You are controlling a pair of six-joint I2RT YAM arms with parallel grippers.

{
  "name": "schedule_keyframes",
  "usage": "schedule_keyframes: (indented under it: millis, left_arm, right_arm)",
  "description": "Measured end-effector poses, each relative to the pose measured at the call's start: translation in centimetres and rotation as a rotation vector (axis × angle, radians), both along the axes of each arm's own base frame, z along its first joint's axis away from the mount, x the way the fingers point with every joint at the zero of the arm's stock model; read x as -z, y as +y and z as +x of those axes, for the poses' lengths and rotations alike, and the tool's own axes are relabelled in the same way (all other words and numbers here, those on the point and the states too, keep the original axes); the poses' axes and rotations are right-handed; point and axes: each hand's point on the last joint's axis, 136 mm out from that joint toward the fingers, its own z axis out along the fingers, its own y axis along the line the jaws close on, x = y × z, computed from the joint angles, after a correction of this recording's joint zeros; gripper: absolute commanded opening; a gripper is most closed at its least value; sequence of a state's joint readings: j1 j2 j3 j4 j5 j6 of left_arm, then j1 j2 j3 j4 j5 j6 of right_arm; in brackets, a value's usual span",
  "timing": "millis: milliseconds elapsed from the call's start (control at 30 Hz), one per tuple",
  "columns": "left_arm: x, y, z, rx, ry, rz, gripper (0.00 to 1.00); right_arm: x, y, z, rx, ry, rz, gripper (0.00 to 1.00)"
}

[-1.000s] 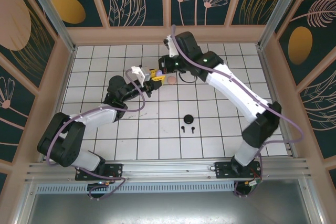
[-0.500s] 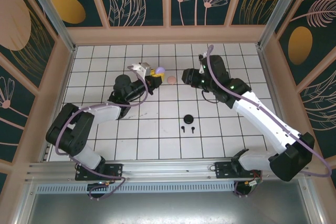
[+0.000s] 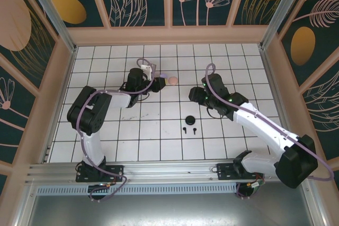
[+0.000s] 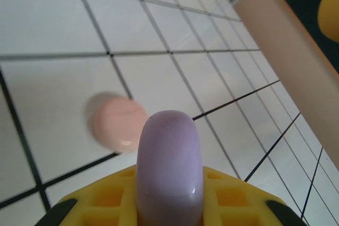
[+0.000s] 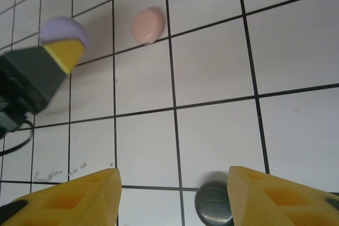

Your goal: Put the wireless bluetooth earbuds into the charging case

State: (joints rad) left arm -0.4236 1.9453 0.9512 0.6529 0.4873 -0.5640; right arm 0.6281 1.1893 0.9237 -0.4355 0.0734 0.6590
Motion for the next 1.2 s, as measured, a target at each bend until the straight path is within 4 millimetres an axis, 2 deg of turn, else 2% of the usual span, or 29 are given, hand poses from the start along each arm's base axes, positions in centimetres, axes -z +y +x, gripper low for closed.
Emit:
schedule_keyframes:
  millis: [200,433,633,800,1000,1200]
  left_arm:
    - [2.9,0.1,1.3,0.007,0.141,-0.017,0.1]
    - [4.3,-0.6,1.8,0.035,0.216,-0.013,0.2]
    - [6.0,0.0,2.0,0.023,0.279,0.01,0.24]
    - [5.9,0.4,2.4,0.013,0.289,0.011,0.32]
    - [5.5,0.9,3.1,0.013,0.281,0.019,0.46]
    - [5.3,1.4,3.4,0.003,0.275,0.041,0.49]
  right_arm:
    - [-0.7,-0.3,0.0,0.013,-0.023,0.004,0.56]
    - [-0.7,-0.6,0.2,0.022,-0.03,-0.009,0.56]
    - [-0.1,-0.5,0.3,0.021,-0.017,-0.023,0.57]
    - [0.1,-0.5,0.3,0.02,-0.012,-0.027,0.59]
    - [0.1,-0.5,0.3,0.02,-0.011,-0.027,0.62]
    - [0.9,-0.4,0.5,0.021,0.008,-0.041,0.66]
